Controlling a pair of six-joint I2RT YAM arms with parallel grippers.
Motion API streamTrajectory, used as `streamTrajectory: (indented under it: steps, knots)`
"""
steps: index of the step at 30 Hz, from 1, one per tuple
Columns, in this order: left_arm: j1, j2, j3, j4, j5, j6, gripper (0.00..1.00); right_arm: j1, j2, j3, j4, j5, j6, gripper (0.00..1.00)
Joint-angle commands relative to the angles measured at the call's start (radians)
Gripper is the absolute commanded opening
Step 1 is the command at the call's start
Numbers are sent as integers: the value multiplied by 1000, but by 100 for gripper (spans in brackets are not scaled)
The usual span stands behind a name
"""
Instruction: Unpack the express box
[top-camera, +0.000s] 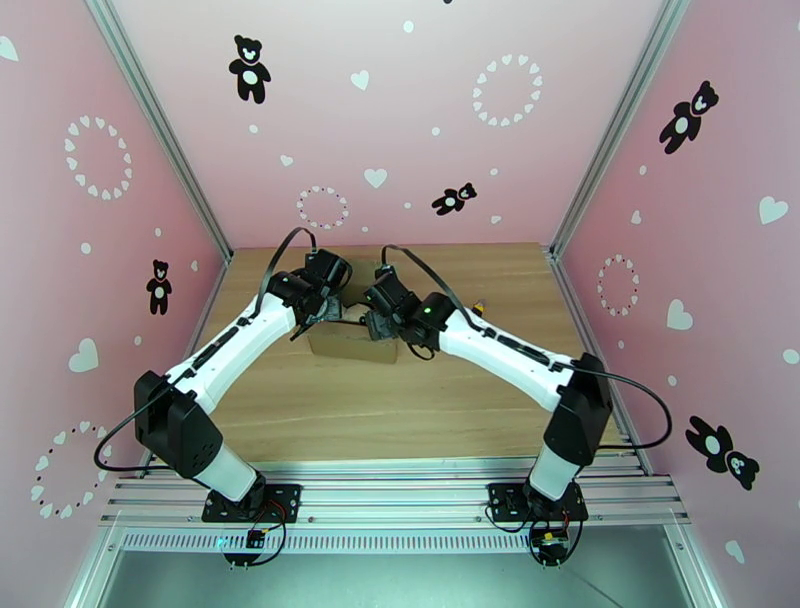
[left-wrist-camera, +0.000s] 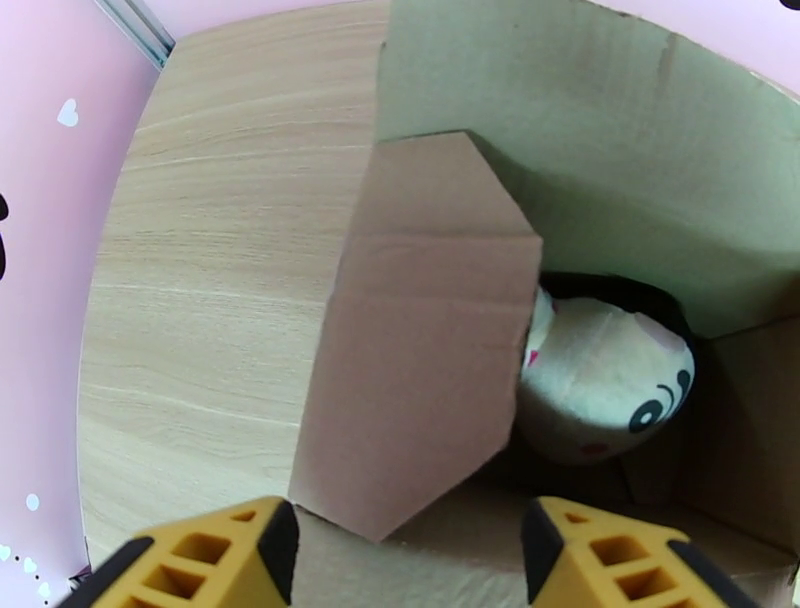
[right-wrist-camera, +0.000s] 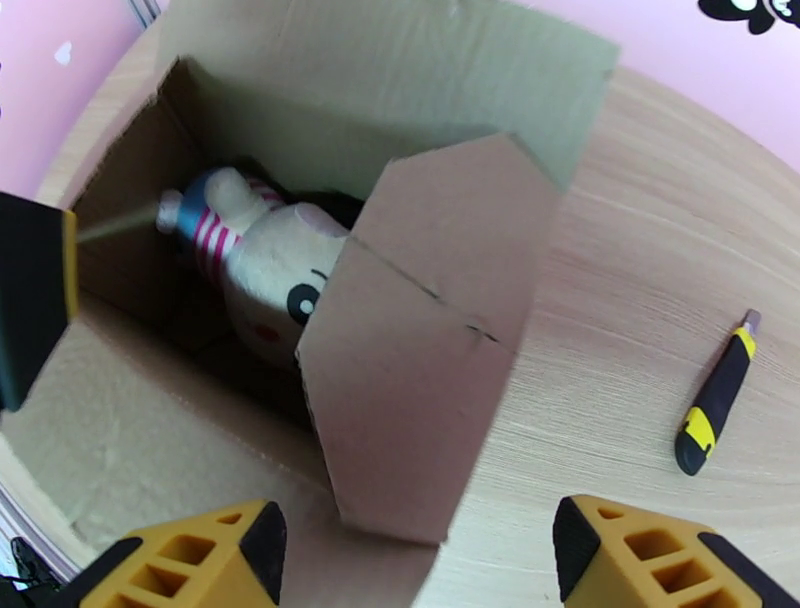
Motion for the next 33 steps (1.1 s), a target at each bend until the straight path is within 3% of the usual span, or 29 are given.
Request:
streamTrajectory:
  steps: [1,11,22,33]
  knots:
    - [4,26,-12,36,8,15,66,3,38,47,8,-9,-17,76]
    - [7,98,11,-5,-96,-10,65,3,74,53,-22,56,-14,75]
    - [61,38,-17,-18,-106,-25,64,-3,54,38,-60,156,-14,75]
    - [66,-3,2,-48,-141,-21,65,-63,-9,-12,-48,138,5,75]
